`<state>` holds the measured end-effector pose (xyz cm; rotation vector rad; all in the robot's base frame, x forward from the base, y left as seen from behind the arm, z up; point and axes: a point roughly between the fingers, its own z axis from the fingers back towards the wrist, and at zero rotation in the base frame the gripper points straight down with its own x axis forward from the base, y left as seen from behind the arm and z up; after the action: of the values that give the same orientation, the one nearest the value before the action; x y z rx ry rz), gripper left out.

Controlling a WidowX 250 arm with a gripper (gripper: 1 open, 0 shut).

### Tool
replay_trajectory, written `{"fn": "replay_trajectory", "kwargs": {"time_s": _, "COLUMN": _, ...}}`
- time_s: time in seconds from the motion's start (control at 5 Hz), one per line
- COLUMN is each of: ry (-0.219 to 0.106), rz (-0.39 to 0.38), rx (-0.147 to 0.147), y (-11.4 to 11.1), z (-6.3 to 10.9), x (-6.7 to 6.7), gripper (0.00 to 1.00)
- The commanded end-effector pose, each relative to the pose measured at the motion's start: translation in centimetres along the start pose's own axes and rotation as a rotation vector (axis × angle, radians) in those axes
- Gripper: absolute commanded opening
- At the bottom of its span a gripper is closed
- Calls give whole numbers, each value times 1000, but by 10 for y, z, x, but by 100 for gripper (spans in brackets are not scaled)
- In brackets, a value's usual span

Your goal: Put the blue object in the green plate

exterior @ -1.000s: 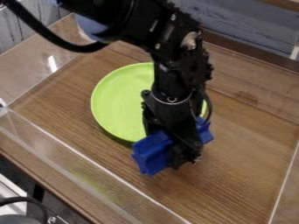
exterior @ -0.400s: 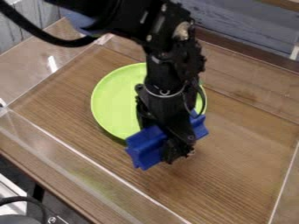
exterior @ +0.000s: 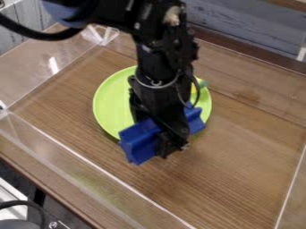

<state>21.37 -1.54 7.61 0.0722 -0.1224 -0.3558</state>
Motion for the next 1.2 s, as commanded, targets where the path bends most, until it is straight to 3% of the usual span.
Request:
{"fn": "replay_trajectory", "kwargs": {"time_s": 0.0, "ry": -64, "rz": 15, "rx": 29, "y": 16, "z": 18, "x": 9, "gripper": 0}}
{"fn": "replay_trajectory", "kwargs": {"time_s": 0.8, "ry": -85, "rz": 26, "rx": 46, "y": 45, "z": 25, "x": 5, "gripper": 0}}
{"fn": "replay_trajectory", "kwargs": {"time_s": 1.0, "ry": -94, "rz": 43, "rx": 49, "y": 58, "z": 34, "x": 9, "gripper": 0}}
